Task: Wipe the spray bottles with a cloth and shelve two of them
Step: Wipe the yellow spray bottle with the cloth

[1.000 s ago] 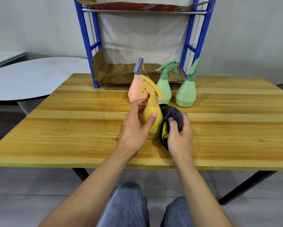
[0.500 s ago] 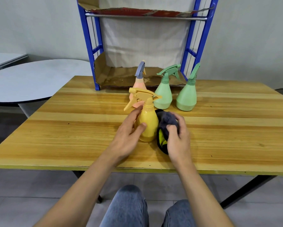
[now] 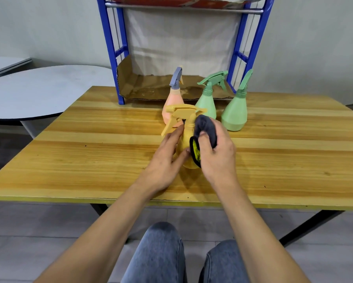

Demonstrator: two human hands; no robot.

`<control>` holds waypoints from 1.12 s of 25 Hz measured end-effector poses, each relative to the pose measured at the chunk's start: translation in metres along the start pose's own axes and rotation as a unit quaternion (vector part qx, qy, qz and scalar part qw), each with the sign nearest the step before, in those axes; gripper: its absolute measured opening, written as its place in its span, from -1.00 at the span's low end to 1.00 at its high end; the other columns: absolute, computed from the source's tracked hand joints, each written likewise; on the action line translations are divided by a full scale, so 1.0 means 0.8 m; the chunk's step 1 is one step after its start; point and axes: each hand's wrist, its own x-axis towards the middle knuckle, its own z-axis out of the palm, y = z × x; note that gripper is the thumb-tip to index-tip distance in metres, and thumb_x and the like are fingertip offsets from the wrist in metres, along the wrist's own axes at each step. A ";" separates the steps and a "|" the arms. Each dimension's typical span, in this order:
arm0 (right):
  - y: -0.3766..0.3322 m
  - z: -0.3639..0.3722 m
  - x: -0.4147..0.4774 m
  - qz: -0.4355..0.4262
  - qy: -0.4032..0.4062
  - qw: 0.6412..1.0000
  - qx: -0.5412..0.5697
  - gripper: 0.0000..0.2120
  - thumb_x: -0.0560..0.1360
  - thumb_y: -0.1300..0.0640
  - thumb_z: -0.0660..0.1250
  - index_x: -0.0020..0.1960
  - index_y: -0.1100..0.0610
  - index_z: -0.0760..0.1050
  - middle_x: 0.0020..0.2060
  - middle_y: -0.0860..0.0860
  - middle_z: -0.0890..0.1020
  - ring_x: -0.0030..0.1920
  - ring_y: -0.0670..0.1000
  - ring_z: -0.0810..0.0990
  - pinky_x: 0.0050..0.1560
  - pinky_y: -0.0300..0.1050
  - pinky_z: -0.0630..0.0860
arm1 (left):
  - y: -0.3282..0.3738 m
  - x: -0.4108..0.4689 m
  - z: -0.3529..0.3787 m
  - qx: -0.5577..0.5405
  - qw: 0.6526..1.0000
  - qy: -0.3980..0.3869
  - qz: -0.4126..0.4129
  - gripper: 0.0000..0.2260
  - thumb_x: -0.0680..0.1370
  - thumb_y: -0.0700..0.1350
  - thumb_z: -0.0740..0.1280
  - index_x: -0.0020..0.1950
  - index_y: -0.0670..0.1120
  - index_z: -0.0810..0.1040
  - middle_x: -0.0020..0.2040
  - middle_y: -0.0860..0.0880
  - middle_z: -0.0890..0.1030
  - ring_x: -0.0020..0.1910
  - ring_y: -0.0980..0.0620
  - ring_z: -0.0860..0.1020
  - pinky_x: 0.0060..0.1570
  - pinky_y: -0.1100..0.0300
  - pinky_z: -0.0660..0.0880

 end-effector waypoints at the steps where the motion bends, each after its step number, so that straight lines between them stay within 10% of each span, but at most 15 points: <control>1: 0.014 -0.003 -0.006 0.025 0.002 1.000 -0.011 -0.68 0.58 0.07 0.22 0.31 0.00 0.50 0.14 -0.04 0.60 0.16 -0.06 0.55 0.20 -0.16 0.48 | 0.001 -0.001 0.000 0.014 1.000 -0.006 0.006 -0.44 0.69 0.03 0.24 0.64 0.12 0.11 0.55 0.06 0.29 0.53 0.15 0.26 0.55 -0.01 0.26; 9: -0.001 -0.006 0.010 0.024 -0.003 1.000 -0.011 -0.78 0.61 0.07 0.20 0.22 0.01 0.52 0.02 -0.03 0.63 0.04 -0.05 0.56 0.07 -0.15 0.47 | 0.005 -0.002 0.003 0.033 0.999 -0.004 0.008 -0.44 0.68 0.10 0.21 0.65 0.12 0.10 0.53 -0.02 0.31 0.52 0.05 0.30 0.53 -0.04 0.28; 22: 0.017 0.003 -0.012 0.032 0.043 0.999 -0.002 -0.69 0.54 0.07 0.20 0.24 0.04 0.55 0.02 0.00 0.62 0.03 -0.03 0.55 0.08 -0.17 0.47 | 0.013 -0.005 0.009 0.059 0.998 0.027 0.026 -0.46 0.70 0.02 0.20 0.66 0.05 0.11 0.53 0.03 0.29 0.38 0.33 0.22 0.32 0.64 0.05; 28: 0.041 -0.008 -0.028 0.056 0.006 0.997 -0.048 -0.68 0.53 0.00 0.18 0.25 0.00 0.50 0.01 0.00 0.60 0.03 0.01 0.53 0.07 -0.04 0.45 | 0.012 -0.006 0.016 0.063 0.994 0.078 -0.041 -0.41 0.61 0.18 0.33 0.59 0.19 0.19 0.47 0.04 0.36 0.45 0.11 0.31 0.43 0.10 0.34</control>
